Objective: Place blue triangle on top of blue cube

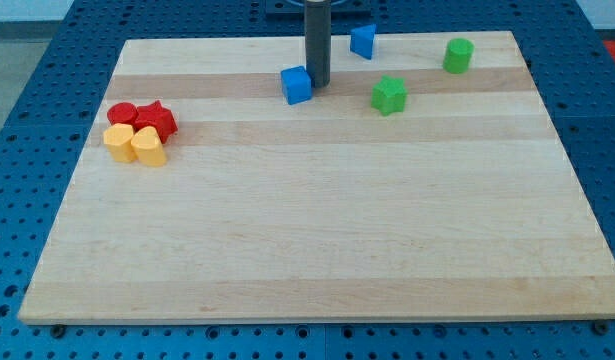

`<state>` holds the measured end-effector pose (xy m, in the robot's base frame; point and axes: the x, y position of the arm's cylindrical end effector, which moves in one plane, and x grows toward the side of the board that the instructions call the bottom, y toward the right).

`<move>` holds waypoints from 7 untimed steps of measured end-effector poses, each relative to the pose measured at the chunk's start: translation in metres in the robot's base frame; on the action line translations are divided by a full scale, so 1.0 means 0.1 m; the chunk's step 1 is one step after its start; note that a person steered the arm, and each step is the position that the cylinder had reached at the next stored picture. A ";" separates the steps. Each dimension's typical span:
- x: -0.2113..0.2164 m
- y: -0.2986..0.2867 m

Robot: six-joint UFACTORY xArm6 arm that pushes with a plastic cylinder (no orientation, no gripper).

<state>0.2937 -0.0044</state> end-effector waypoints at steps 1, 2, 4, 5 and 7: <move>-0.05 0.35; -0.32 0.86; -0.87 1.71; -0.98 1.51; -0.75 0.46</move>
<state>0.2190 0.0415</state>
